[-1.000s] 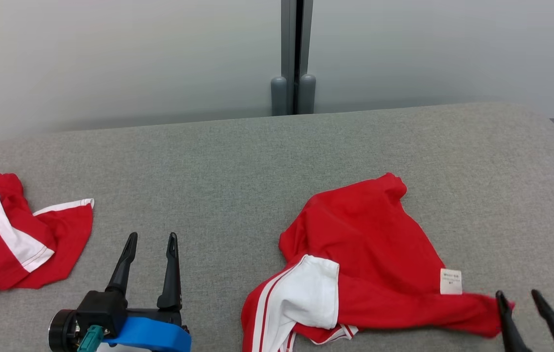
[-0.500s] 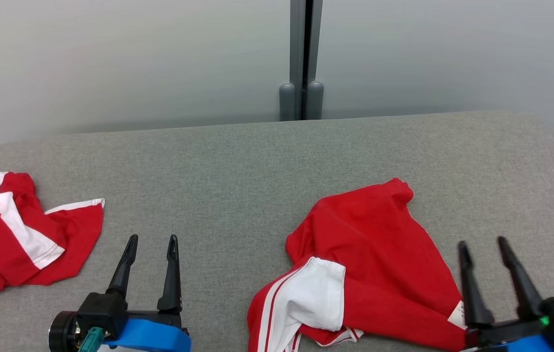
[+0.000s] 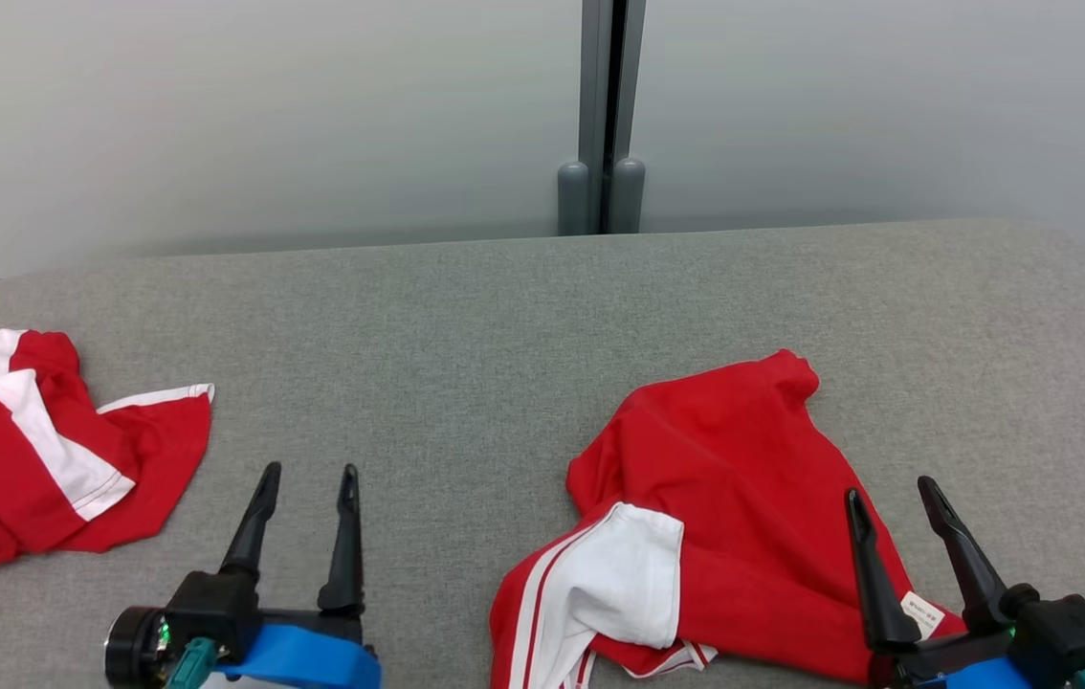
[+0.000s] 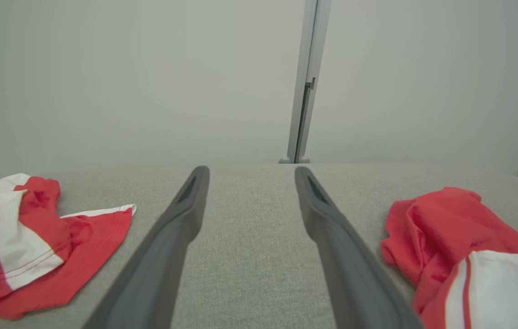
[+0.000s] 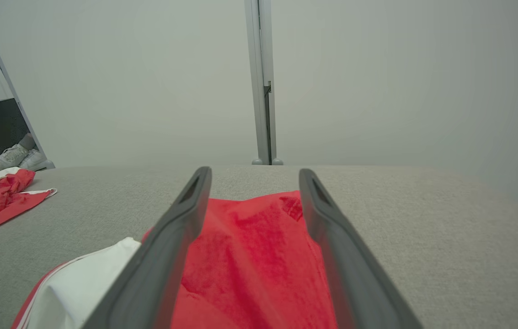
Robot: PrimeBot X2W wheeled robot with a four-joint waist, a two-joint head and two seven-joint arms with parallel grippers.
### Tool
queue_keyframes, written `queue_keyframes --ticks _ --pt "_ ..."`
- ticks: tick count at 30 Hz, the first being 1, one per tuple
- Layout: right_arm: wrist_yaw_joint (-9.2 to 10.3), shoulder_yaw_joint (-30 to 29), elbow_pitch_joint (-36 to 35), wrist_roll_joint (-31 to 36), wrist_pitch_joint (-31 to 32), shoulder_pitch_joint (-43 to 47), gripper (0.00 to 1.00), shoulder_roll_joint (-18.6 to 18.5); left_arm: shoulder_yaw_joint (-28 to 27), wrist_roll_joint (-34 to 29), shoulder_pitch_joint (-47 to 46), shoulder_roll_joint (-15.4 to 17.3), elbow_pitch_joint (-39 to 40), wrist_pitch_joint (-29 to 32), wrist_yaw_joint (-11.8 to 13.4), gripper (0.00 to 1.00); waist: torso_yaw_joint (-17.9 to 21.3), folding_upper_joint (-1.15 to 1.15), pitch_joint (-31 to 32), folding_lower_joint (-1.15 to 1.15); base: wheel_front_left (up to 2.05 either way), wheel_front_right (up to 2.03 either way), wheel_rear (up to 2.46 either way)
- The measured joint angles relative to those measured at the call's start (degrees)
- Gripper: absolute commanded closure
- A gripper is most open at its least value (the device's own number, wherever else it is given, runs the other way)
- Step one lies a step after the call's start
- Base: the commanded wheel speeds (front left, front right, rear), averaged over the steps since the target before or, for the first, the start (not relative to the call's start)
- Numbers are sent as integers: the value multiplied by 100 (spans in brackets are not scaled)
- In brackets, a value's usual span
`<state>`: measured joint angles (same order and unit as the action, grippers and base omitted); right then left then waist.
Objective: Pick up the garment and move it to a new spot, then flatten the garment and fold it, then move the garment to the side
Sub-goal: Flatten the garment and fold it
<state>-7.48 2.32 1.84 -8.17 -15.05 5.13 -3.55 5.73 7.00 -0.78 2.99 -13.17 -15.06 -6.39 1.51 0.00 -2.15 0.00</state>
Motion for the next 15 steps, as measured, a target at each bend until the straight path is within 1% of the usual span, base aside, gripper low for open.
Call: queue_keyframes --ticks 3,5,10,15 --pt "0 -14 62 0 0 -26 0 -1 189 -30 -157 2 -109 -1 -24 0 24 0 -8 0 0 0 0" --pt "0 -14 107 2 0 -27 0 -1 430 -45 -218 8 -223 -1 -58 0 39 0 -14 0 0 0 0" --pt "0 -8 192 -2 0 -48 0 -2 1166 -13 -322 43 -637 30 -74 0 97 0 -55 0 0 0 0" --pt "0 -30 254 -26 -1 -100 0 -2 2012 193 -352 145 -966 141 -93 0 165 0 -141 0 0 0 0"
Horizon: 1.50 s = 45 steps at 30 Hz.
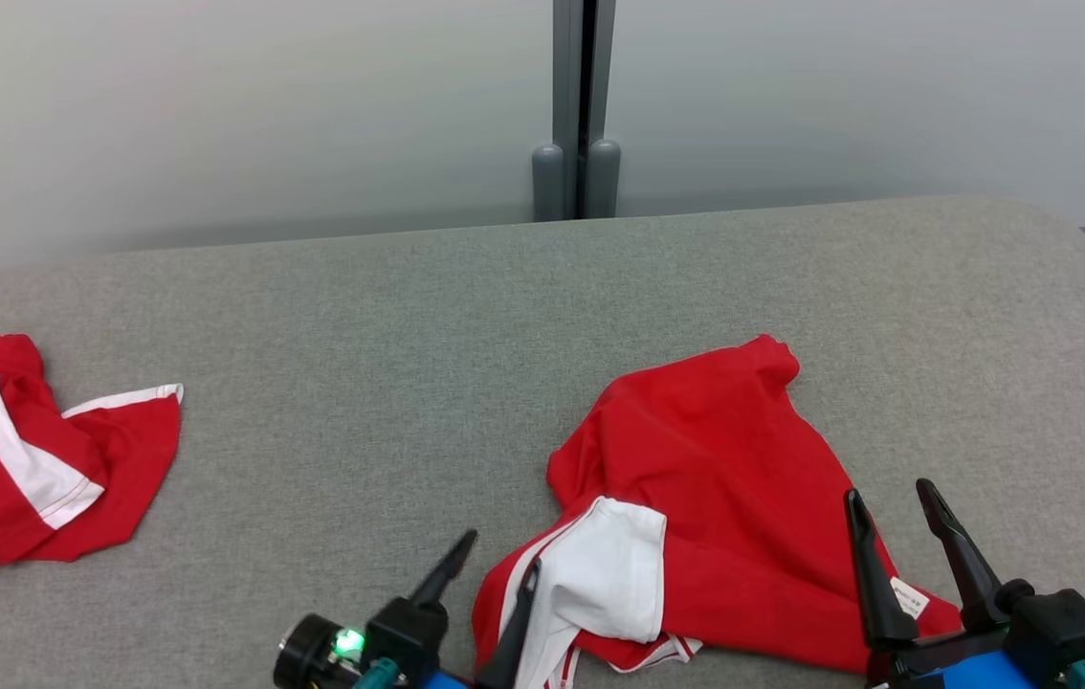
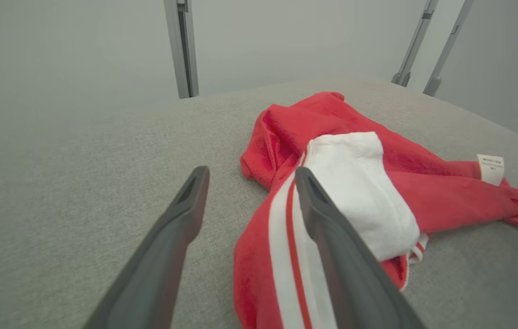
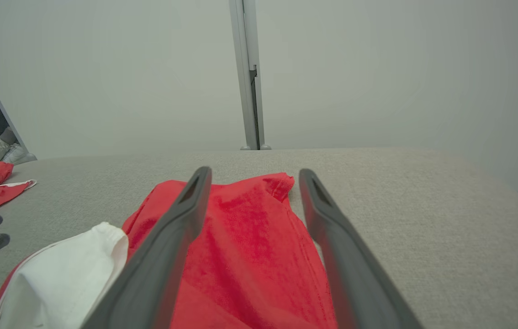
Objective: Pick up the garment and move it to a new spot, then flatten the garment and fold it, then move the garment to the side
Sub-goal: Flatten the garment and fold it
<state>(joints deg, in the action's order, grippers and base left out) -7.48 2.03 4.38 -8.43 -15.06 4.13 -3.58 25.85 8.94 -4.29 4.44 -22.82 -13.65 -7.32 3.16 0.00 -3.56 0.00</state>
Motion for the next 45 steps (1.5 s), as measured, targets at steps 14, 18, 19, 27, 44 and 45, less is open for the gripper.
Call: queue_keyframes --ticks 14,18,19,27,44,45 --pt "0 7 101 -36 1 -108 0 -24 812 343 -139 235 -1171 111 -11 0 203 0 -166 0 0 0 0" --pt "0 19 145 -32 1 -127 0 -26 832 409 -279 213 -1529 64 -11 97 244 0 -174 0 0 0 0" --pt "0 19 145 -32 1 -127 0 -26 832 409 -279 213 -1529 64 -11 100 244 0 -174 0 0 0 0" --pt "0 14 170 -59 1 -169 0 -45 647 521 -935 275 -1714 -68 13 100 312 0 -155 0 0 0 0" --pt "0 -71 287 -83 0 -76 0 -30 411 411 -1521 692 -1341 -134 97 100 370 0 -70 0 0 0 0" --pt "0 -75 289 -91 1 -59 0 -29 439 408 -1366 693 -1318 -135 94 100 342 0 -72 0 0 0 0"
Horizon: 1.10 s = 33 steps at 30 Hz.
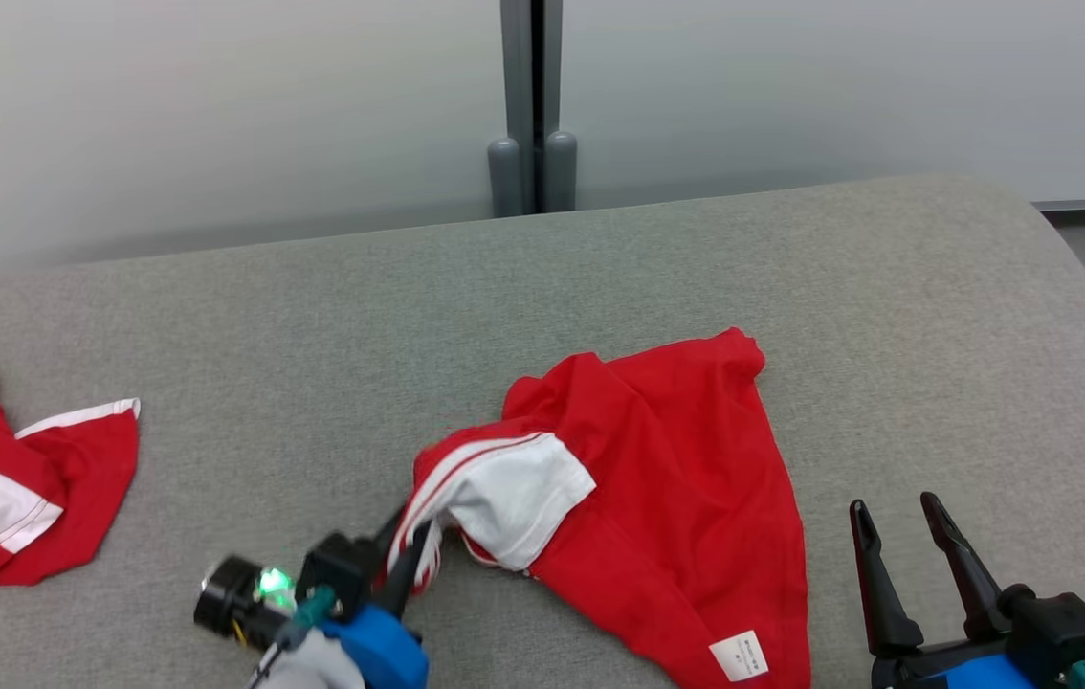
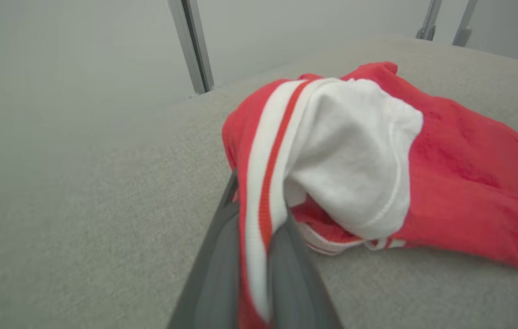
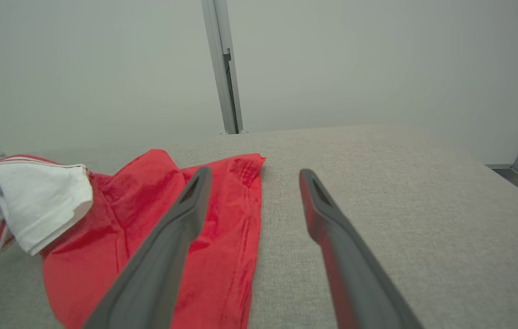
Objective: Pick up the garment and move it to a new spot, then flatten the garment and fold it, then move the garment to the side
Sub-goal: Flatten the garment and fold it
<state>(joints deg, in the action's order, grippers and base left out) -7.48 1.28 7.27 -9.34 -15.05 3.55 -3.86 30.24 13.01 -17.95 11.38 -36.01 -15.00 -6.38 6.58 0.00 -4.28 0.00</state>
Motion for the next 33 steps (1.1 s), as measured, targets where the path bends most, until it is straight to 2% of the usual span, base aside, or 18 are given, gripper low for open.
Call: queue_keyframes --ticks 8,9,10,16,20,25,33 --pt "0 0 44 -8 -1 11 0 9 108 -75 1218 -20 322 -1 3 100 -295 0 -19 0 0 0 0" --pt "0 0 51 -9 0 10 0 7 90 -76 1286 -34 371 -2 9 69 -328 0 -15 0 0 0 0" --pt "0 10 62 -9 0 12 0 3 43 -75 1344 -53 426 -3 41 0 -363 0 -5 0 0 0 0" --pt "-1 -11 79 -12 0 30 0 -9 -223 -47 1498 -103 909 -5 122 0 -526 0 68 0 0 0 0" --pt "0 -31 99 -26 0 38 0 -14 -755 40 1692 -188 1762 -5 140 0 -617 0 117 0 0 0 0" --pt "0 -49 105 -38 0 47 0 -12 -1481 47 1861 -319 2482 -5 324 0 -626 0 170 -1 0 0 0" --pt "0 -354 207 -38 0 170 0 -8 -2472 -167 2009 -413 2784 -7 430 0 -610 0 197 0 0 0 0"
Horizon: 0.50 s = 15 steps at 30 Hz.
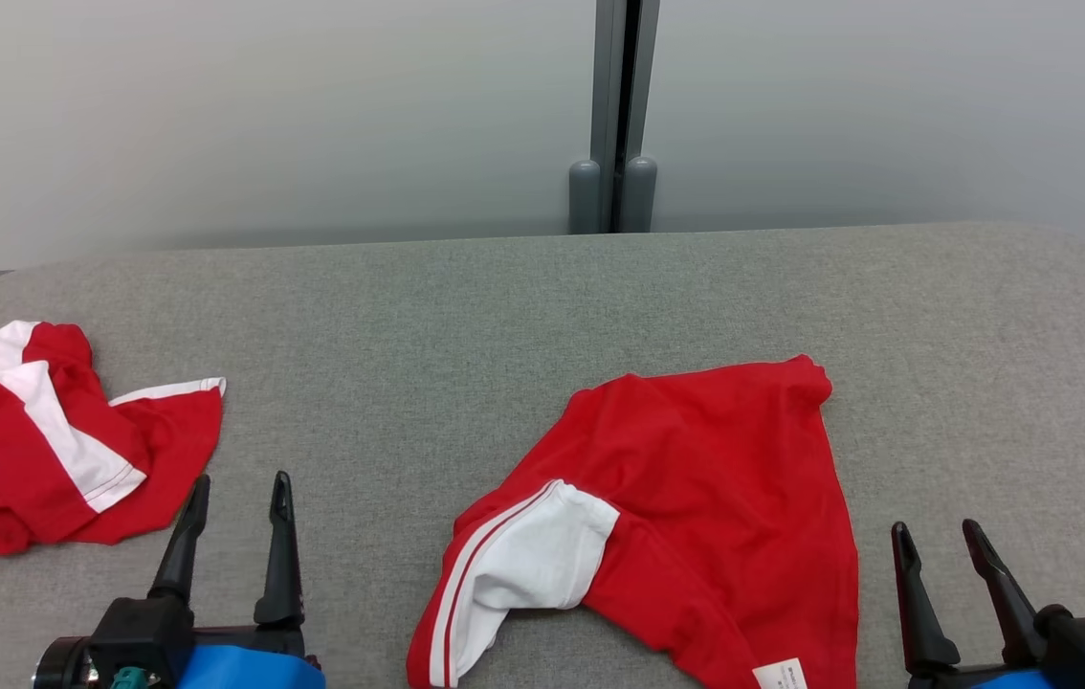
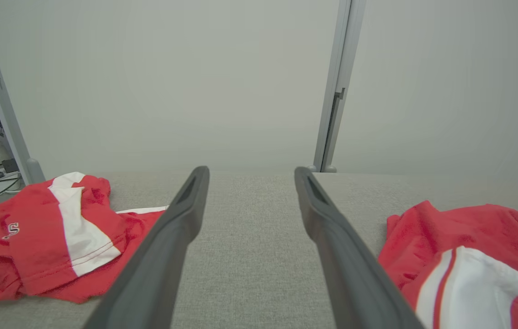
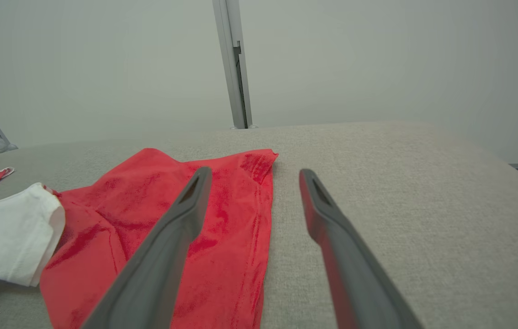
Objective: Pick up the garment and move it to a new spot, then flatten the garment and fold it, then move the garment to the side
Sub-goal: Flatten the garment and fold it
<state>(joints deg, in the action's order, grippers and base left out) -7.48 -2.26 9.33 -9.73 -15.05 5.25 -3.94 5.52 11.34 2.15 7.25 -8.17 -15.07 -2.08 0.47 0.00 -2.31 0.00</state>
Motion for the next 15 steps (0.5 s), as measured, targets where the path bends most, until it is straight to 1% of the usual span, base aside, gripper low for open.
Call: queue_keyframes --ticks 2,5,9,13,15 --pt "0 -71 78 8 0 25 0 0 -126 -98 7 12 -26 0 -10 0 9 0 -8 0 0 0 0" --pt "0 -125 138 16 0 58 0 1 -289 -152 9 4 -64 0 -100 0 13 0 -31 0 0 0 0" --pt "0 -142 202 38 0 -1 0 -22 -363 -248 7 -46 -71 0 -197 0 -9 0 -83 0 0 0 0" --pt "0 -2 293 82 56 -432 0 -179 -332 -341 -26 -162 -74 0 -252 0 -64 0 -163 0 0 0 0" --pt "0 43 369 105 201 -786 0 -290 -316 -383 -65 -207 -69 0 -288 0 -100 0 -217 0 0 0 0"
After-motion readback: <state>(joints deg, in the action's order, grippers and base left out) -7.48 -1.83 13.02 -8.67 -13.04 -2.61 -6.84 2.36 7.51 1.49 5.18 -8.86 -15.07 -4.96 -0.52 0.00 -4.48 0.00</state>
